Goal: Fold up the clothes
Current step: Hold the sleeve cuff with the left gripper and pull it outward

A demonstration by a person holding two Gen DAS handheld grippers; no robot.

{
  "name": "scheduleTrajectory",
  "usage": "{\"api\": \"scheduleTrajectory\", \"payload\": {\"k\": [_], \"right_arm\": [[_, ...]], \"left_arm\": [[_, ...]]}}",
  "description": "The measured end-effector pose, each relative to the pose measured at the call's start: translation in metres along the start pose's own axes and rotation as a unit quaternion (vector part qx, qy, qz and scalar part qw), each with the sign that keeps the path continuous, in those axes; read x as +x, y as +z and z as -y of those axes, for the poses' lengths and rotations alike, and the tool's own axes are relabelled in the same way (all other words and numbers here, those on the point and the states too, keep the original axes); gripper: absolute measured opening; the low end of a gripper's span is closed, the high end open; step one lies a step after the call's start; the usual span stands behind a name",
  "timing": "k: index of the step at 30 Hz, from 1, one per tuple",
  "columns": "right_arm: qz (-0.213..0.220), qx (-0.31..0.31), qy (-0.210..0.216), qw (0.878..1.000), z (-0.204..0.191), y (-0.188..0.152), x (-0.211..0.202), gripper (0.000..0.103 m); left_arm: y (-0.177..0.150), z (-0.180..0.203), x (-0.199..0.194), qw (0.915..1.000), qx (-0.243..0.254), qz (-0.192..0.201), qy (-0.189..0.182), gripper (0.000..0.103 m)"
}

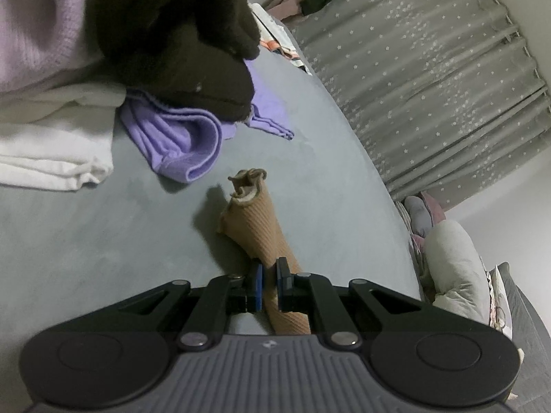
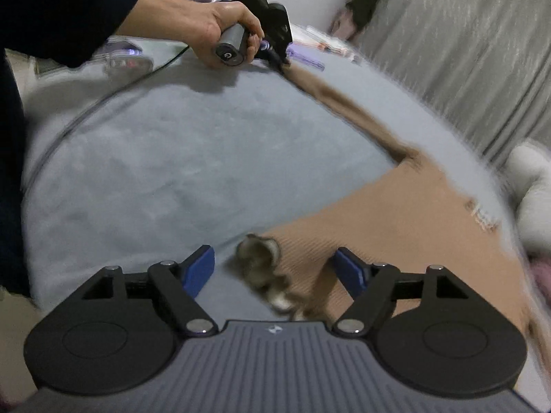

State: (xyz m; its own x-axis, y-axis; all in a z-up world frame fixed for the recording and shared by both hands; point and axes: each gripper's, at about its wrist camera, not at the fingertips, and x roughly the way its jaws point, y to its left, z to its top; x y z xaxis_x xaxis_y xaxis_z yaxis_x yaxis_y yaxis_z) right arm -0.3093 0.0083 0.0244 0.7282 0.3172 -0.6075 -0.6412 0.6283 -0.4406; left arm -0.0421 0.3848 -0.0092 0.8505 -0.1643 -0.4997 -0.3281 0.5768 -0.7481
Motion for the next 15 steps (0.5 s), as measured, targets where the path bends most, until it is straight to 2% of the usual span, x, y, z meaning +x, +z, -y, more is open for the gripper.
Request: {"api": "scheduleTrajectory", "payload": {"k": [3,4,5,8,10,15], "right_arm": [[-0.011,-0.032,-0.043,0.999,0.003,0.008,0.004,0.056],[-0.015,-0.037,-0.052,0.998,0.006,0.007,0.005,0.046],[-0.021,-0.034,-0.054,0.998,0.011,0.007,0.008,0.029],[-0.031,0.018,-0.021,0.999,0.026,0.0,0.016,0.012],[-0.007,0.087,0.014,0.996,0.038,0.002,-0.003,0.009],[0.054,0.162,0.011,0.985,0.07,0.013,-0.059,0.009]], "left_arm": [[0.002,-0.003,0.001,0.9999,0.006,-0.007,-0.006,0.006],[0.002,-0.003,0.002,0.9999,0.006,-0.009,-0.006,0.006],[0.002,-0.003,0.003,0.9999,0.007,-0.01,-0.004,0.006],[0.0,0.0,0.006,0.9999,0.014,-0.006,0.004,0.006],[0.0,0.001,0.005,0.9999,0.009,-0.002,0.005,0.005],[0.008,-0.002,-0.002,0.9999,-0.013,0.006,-0.007,0.005]]}}
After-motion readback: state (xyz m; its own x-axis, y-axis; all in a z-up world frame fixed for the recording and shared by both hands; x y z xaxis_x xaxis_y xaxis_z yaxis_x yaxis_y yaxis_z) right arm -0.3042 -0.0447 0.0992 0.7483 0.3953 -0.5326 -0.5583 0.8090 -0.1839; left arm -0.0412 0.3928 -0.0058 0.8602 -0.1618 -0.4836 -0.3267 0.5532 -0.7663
